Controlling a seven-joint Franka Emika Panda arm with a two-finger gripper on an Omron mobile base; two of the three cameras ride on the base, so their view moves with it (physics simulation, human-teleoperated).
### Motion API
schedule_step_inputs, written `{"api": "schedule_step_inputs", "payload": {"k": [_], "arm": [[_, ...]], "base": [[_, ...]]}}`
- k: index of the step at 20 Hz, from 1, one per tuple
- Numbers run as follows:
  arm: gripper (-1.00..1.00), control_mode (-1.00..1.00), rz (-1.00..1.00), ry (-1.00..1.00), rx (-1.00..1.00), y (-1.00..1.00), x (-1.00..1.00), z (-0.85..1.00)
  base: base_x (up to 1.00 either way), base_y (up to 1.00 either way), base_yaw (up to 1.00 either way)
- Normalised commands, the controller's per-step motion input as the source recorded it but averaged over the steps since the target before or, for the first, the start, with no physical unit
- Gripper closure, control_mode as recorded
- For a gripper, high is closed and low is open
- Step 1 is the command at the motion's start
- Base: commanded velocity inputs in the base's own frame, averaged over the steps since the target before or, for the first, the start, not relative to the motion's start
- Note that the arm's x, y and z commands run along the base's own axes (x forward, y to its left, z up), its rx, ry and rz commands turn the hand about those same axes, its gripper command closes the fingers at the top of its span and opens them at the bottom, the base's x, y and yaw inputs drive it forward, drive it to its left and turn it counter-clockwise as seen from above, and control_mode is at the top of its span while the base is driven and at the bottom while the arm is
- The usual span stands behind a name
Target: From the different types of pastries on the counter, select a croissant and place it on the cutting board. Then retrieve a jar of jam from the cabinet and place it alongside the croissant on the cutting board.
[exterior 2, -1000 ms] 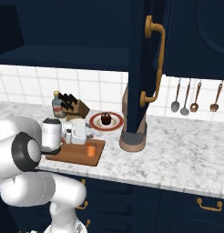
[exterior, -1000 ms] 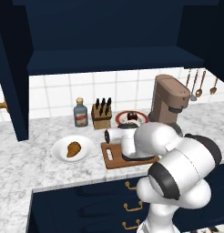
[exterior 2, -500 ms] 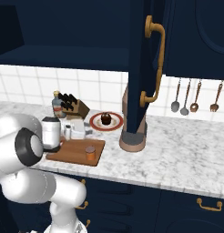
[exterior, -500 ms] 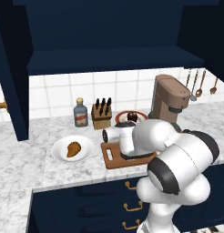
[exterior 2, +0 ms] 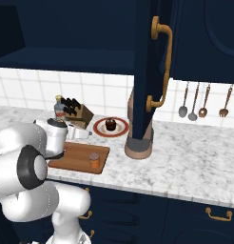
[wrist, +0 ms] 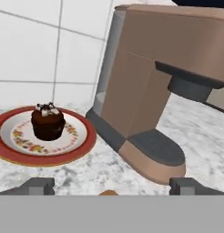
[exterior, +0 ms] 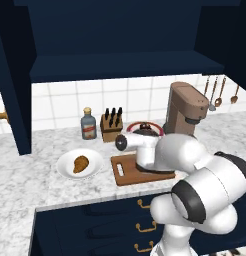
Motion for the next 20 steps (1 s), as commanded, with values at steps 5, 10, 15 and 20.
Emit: {"api": "schedule_step_inputs", "payload": {"k": [5,10,15,20], "arm": [[-1.0,-1.0,0.48,0.47,0.34,0.54,0.36,0.26],[-1.0,-1.0,0.44,0.43,0.26,0.85,0.44,0.31],[-1.0,-1.0,0.29,0.4,0.17,0.95,0.35,0.26],[-1.0,-1.0,0.12,0.25,0.07,0.98,0.12,0.17]], "base": [[0.0,0.0,0.0],[0.0,0.0,0.0],[0.0,0.0,0.0],[0.0,0.0,0.0]]}}
